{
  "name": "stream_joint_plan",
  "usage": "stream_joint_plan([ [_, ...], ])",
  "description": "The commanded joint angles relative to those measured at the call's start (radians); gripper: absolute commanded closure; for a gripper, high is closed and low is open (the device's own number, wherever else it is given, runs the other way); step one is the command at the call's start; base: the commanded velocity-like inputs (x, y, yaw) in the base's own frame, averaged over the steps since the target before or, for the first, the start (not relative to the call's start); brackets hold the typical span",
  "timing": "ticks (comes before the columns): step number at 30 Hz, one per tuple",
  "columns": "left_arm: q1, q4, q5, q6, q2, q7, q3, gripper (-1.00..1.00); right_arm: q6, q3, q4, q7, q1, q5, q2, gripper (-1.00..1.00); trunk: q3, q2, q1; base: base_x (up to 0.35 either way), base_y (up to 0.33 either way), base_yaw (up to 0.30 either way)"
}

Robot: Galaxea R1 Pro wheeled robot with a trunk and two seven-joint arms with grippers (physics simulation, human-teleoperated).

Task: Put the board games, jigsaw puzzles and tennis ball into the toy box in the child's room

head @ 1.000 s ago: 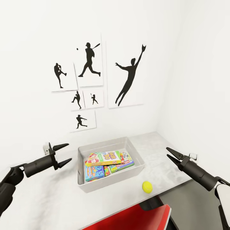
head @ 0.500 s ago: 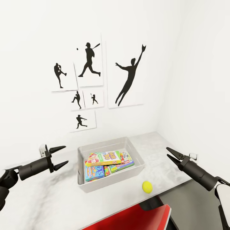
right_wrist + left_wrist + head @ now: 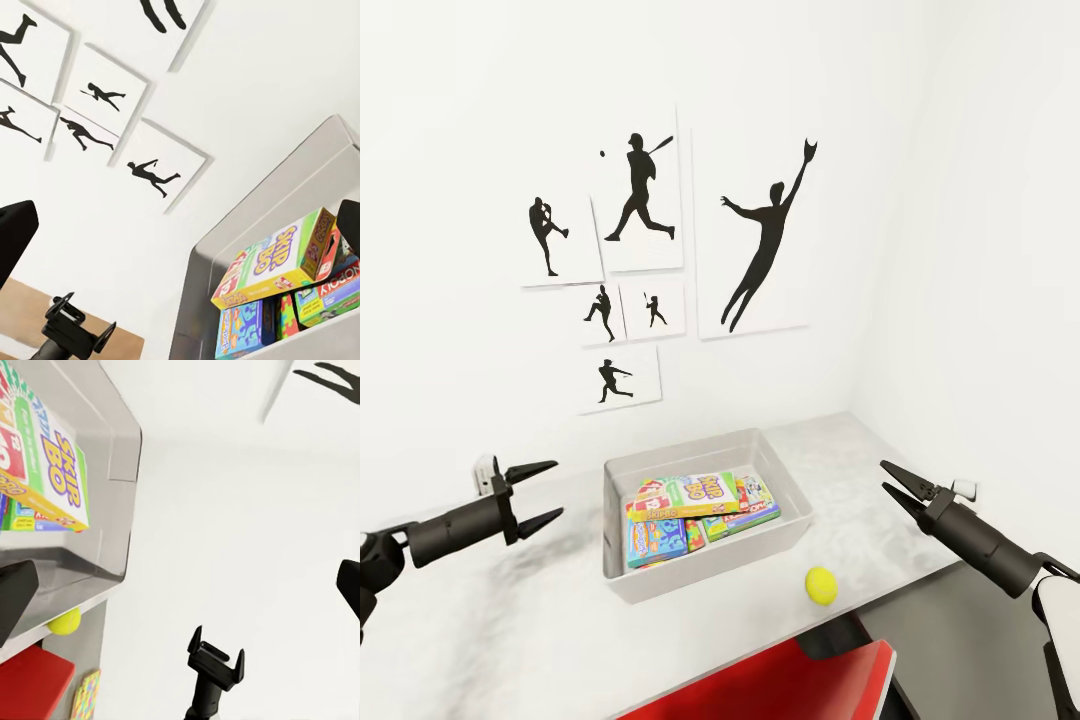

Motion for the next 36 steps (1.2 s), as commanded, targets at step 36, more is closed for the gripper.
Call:
stream_joint_plan([
  [36,-0.003,-0.084,-0.575,0.003,0.117,-0.349,-0.081,-1.0,0.006,-0.003,0.0,0.006,-0.001,0.006,-0.001,-1.0,0.037,-0.001,0.0,-0.025,0.0,-0.187],
])
